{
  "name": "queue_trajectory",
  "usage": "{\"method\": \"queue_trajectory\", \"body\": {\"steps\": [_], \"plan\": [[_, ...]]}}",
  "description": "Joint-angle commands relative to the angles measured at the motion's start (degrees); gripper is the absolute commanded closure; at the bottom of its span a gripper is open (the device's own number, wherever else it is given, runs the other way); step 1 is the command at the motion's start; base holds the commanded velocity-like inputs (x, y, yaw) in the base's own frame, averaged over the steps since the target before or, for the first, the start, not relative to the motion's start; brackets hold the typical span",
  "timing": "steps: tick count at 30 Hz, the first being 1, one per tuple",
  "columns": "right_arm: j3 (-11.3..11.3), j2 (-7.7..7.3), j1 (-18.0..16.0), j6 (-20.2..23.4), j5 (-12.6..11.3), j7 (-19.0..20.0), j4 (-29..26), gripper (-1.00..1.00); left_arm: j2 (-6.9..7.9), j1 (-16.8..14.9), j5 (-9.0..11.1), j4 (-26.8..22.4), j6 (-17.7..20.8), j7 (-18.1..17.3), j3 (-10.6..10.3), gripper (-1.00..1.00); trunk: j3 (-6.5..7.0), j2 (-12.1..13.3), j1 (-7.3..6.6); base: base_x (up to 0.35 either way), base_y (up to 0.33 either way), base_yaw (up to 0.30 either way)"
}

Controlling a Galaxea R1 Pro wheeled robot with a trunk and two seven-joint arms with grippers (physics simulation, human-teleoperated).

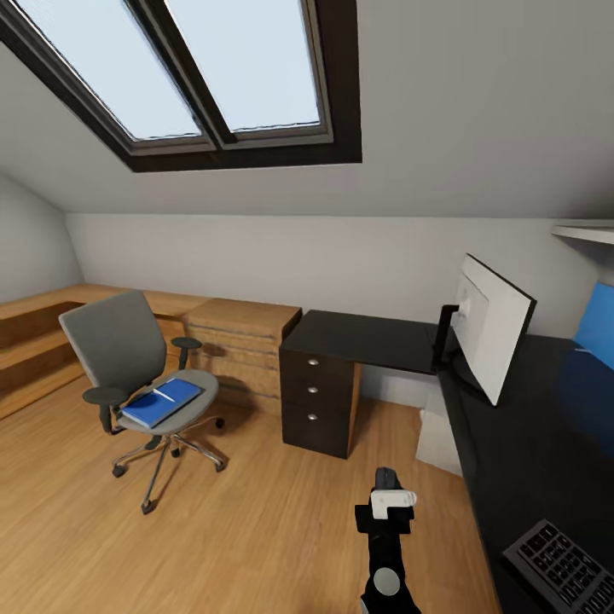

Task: In the bedroom, organize the workspace by keeping the computer under the desk, ensuring the monitor is on the desk, placing the keyboard on the desk next to the monitor, placing the mouse on the desk next to the keyboard, moving the folder from the swivel chair onto the desk next to the mouse, stacking the notebook on top of the folder with the pen on top of the notebook, and positioning the swivel chair next to the desk.

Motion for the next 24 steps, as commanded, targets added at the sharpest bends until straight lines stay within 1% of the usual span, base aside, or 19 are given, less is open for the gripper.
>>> {"method": "queue_trajectory", "body": {"steps": [1,24], "plan": [[0.1,0.01,0.0,-0.1,0.2,-0.2,0.1,1.00,-0.01,0.0,0.6,-0.1,0.0,0.1,0.0,-1.00,-0.05,0.0,0.03,0.268,0.234,0.000],[0.2,0.01,0.0,-0.1,0.3,-0.2,0.1,1.00,0.01,0.0,0.6,-0.1,0.0,0.1,0.0,-1.00,-0.05,0.0,0.03,0.295,0.200,0.000]]}}
